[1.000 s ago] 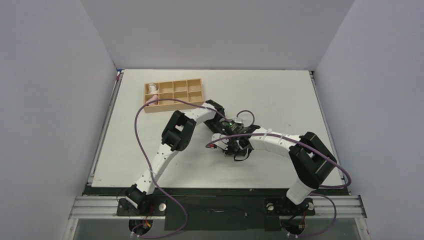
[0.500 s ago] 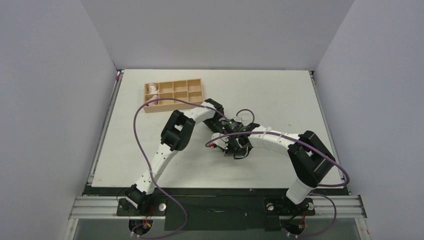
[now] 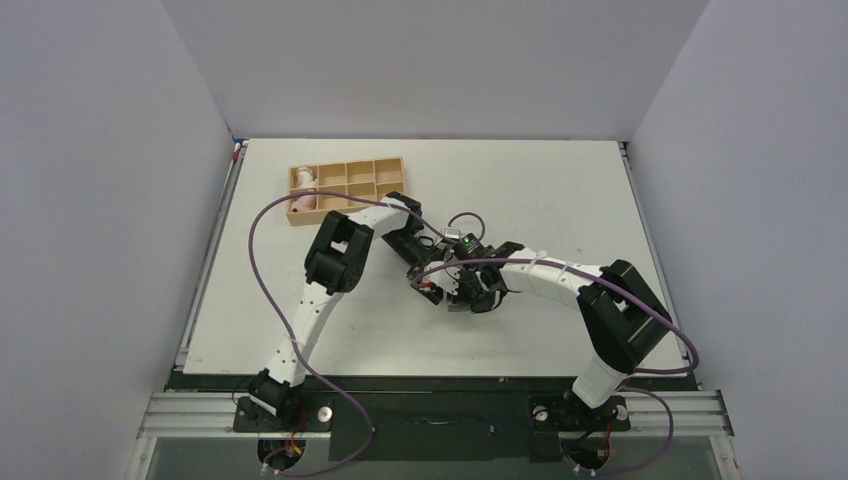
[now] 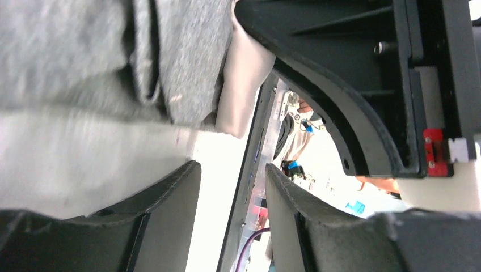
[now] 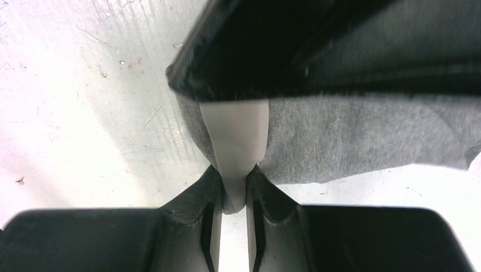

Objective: Roll the underwear
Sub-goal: Roll the underwear to the center of the board.

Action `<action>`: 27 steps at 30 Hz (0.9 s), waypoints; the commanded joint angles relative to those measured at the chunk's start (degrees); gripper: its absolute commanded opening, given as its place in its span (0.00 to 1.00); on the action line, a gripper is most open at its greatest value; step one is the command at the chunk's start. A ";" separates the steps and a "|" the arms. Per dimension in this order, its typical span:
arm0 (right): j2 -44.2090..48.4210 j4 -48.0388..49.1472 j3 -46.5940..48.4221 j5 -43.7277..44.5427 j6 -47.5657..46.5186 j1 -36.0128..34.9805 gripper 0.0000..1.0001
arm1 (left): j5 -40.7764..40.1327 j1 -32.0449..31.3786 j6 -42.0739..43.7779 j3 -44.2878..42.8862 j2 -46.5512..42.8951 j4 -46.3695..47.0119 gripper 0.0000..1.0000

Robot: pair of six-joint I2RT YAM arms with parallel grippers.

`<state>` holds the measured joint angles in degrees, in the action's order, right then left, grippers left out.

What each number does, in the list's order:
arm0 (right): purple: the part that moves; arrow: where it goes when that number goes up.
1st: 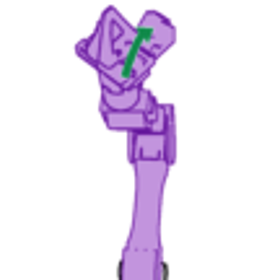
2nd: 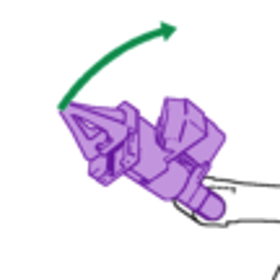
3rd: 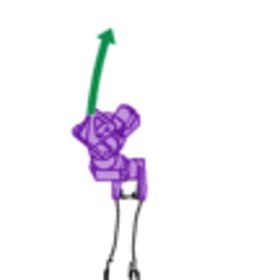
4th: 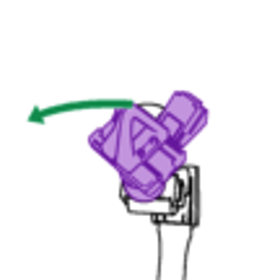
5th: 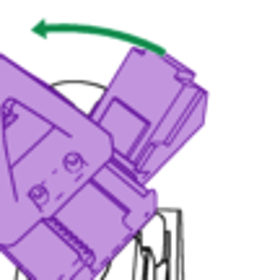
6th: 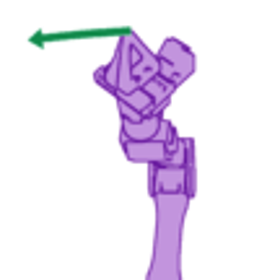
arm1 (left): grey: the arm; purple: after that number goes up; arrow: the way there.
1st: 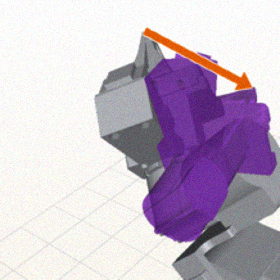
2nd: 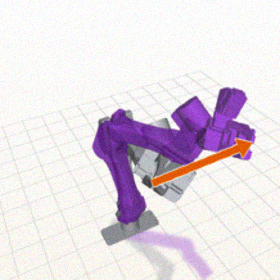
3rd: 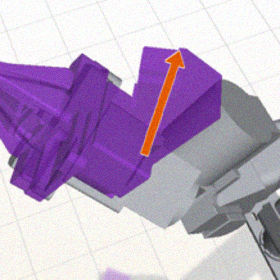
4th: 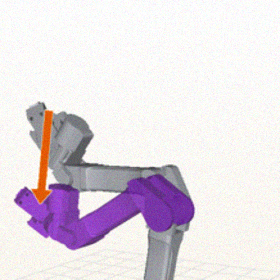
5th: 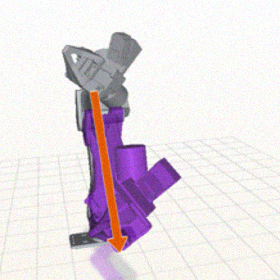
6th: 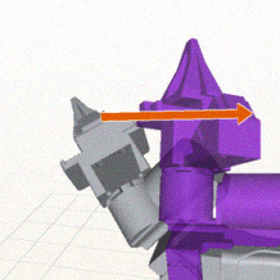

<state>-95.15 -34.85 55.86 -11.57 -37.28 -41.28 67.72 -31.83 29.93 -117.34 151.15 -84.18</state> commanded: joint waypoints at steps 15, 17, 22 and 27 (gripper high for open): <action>-1.78 -4.95 0.57 -6.29 0.92 1.03 0.00 | -6.65 15.84 8.08 15.50 -15.37 6.51 0.44; -2.13 -5.69 1.24 -7.29 0.78 1.44 0.00 | -5.76 17.71 8.53 16.81 -18.12 6.61 0.44; -4.22 -9.58 4.66 -11.16 -0.37 3.47 0.00 | -1.85 21.63 6.96 23.55 -27.92 12.90 0.44; -10.48 -19.08 12.58 -17.78 -4.13 6.28 0.00 | -3.06 24.00 1.69 33.32 -37.54 25.41 0.44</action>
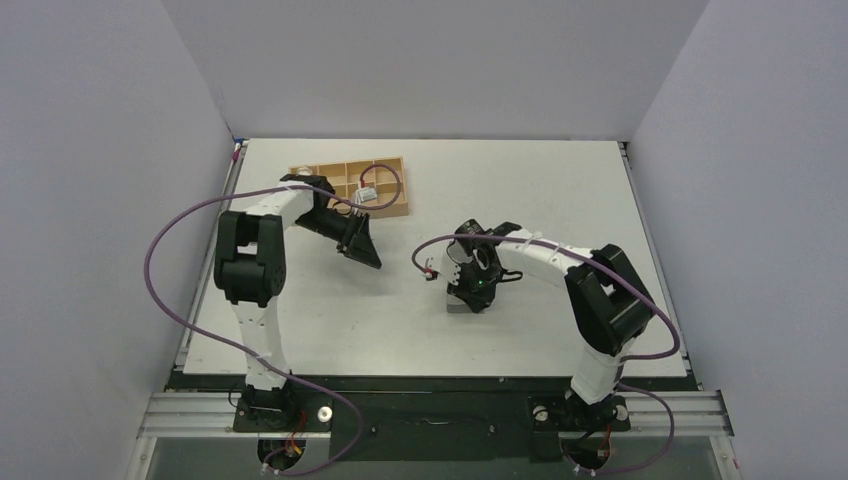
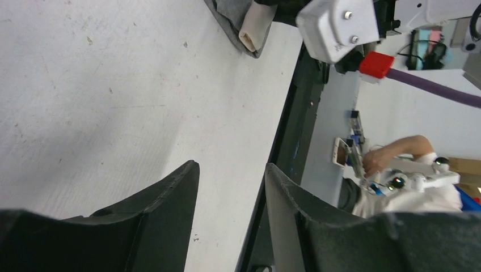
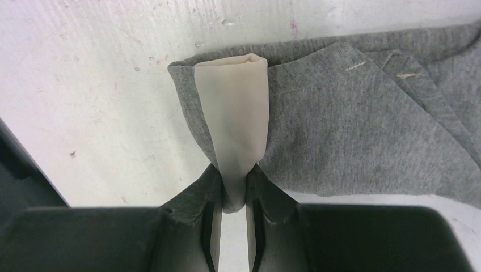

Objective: Roll the underwear
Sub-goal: Roll the underwear to the center of the board.

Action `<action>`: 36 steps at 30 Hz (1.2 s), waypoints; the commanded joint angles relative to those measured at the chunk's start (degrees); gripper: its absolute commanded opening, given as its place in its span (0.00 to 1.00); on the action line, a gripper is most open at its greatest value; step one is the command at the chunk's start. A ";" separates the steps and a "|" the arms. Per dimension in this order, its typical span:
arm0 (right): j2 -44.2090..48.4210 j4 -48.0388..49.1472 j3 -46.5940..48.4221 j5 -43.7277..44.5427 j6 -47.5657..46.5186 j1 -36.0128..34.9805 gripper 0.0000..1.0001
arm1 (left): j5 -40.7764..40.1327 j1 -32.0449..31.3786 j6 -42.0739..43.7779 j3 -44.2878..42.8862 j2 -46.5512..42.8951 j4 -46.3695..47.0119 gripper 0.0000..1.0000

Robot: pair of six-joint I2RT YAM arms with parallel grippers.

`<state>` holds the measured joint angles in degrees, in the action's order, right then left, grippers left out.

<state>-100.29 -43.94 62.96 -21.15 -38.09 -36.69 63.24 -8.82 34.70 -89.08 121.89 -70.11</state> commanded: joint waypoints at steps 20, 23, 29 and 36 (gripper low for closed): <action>-35.69 -45.83 35.25 -27.21 -20.12 11.90 0.00 | -34.35 -20.74 -10.23 31.74 -46.95 45.42 0.71; -36.08 -45.97 35.75 -27.42 -20.34 12.07 0.00 | -38.10 -28.35 -9.80 29.97 -44.61 46.35 0.76; -36.76 -45.97 36.49 -27.62 -19.72 12.07 0.00 | -44.69 -40.26 -7.23 25.66 -35.54 49.28 0.81; -37.05 -45.72 36.73 -27.55 -18.89 12.07 0.00 | -45.48 -45.87 -4.00 20.97 -24.85 51.84 0.81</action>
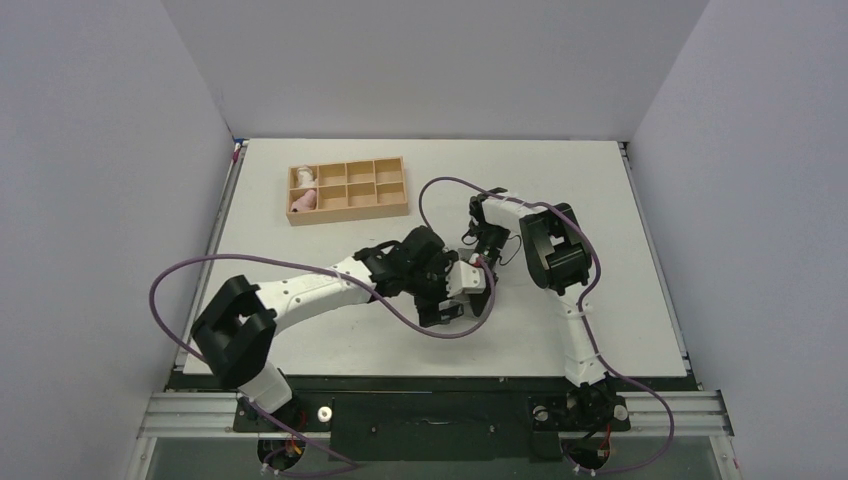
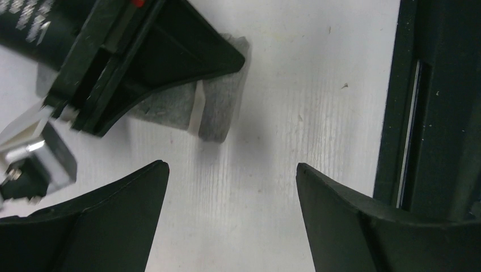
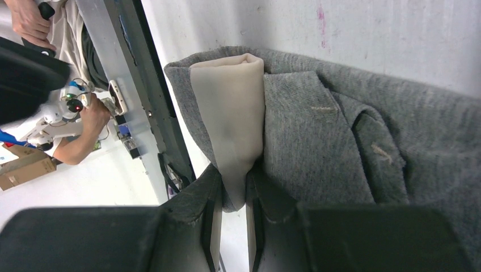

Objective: Roll the underwear
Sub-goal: Roll the underwear to the center of the board.

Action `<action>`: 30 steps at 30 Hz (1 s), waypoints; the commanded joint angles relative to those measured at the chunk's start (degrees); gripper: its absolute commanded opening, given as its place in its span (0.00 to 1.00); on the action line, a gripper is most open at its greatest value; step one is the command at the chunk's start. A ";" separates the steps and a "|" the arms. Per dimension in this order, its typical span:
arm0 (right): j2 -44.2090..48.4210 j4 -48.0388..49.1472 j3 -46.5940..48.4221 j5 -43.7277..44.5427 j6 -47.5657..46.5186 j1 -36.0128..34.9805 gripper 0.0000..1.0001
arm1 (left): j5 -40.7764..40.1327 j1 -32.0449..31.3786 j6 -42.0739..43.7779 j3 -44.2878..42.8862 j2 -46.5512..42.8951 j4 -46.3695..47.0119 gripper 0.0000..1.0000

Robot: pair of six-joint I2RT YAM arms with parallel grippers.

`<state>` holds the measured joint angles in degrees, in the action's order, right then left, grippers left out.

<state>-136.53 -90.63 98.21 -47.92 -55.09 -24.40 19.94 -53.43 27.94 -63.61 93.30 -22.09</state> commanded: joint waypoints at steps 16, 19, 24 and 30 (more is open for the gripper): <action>-0.94 1.42 1.45 -0.60 -1.24 -0.21 0.00 | -2.98 -2.26 5.30 -5.54 13.57 9.30 0.76; -1.00 1.48 1.45 -0.62 -1.18 -0.19 0.00 | -3.06 -2.21 5.18 -5.72 14.90 9.97 0.73; -1.01 1.53 1.45 -0.59 -1.11 -0.20 0.00 | -2.52 -2.23 4.57 -6.09 16.34 10.22 0.61; -1.02 1.57 1.45 -0.51 -1.05 -0.29 0.00 | -2.01 -2.21 3.95 -6.88 17.10 9.16 0.37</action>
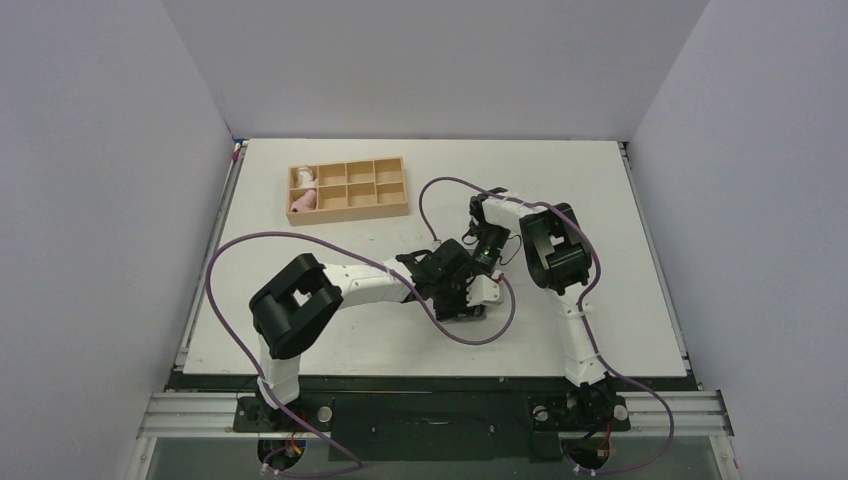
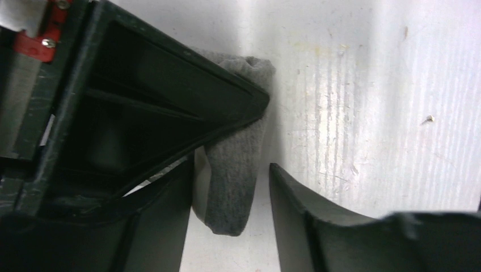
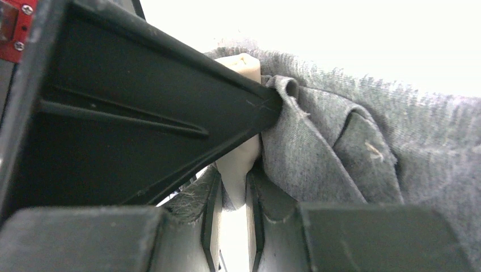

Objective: Roll the underwear
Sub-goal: Roll the underwear to the center of the board.

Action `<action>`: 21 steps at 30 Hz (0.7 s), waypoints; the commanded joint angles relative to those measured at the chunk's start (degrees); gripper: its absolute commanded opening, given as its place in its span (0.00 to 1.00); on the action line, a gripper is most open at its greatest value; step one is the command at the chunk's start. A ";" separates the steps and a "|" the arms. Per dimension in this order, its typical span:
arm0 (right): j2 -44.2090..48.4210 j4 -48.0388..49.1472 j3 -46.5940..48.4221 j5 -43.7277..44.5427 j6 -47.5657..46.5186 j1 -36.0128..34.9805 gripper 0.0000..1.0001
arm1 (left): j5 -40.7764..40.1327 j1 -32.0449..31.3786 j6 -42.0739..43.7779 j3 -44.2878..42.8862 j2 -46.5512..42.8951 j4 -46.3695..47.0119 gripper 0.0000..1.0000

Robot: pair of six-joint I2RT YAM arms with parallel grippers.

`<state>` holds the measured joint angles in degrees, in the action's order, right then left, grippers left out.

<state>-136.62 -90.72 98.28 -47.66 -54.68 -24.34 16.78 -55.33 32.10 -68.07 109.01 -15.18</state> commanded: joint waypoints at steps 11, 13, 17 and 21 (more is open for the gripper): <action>0.65 4.11 0.03 -0.24 0.43 -0.20 0.23 | 4.13 -0.05 -1.19 -4.47 4.07 -4.17 0.00; 1.52 4.38 -0.15 0.11 0.75 -0.08 0.38 | 4.83 0.14 -1.32 -4.95 4.77 -5.77 0.00; 4.63 5.23 -0.12 0.72 2.09 0.87 0.52 | 5.95 0.76 -1.57 -5.15 5.78 -7.18 0.00; 8.22 5.63 -0.21 2.12 2.86 2.33 0.54 | 7.20 1.75 -2.00 -5.08 6.35 -7.47 0.00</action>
<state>-134.30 -91.22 98.04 -47.11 -50.81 -22.33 21.78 -54.54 31.35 -72.71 111.79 -20.40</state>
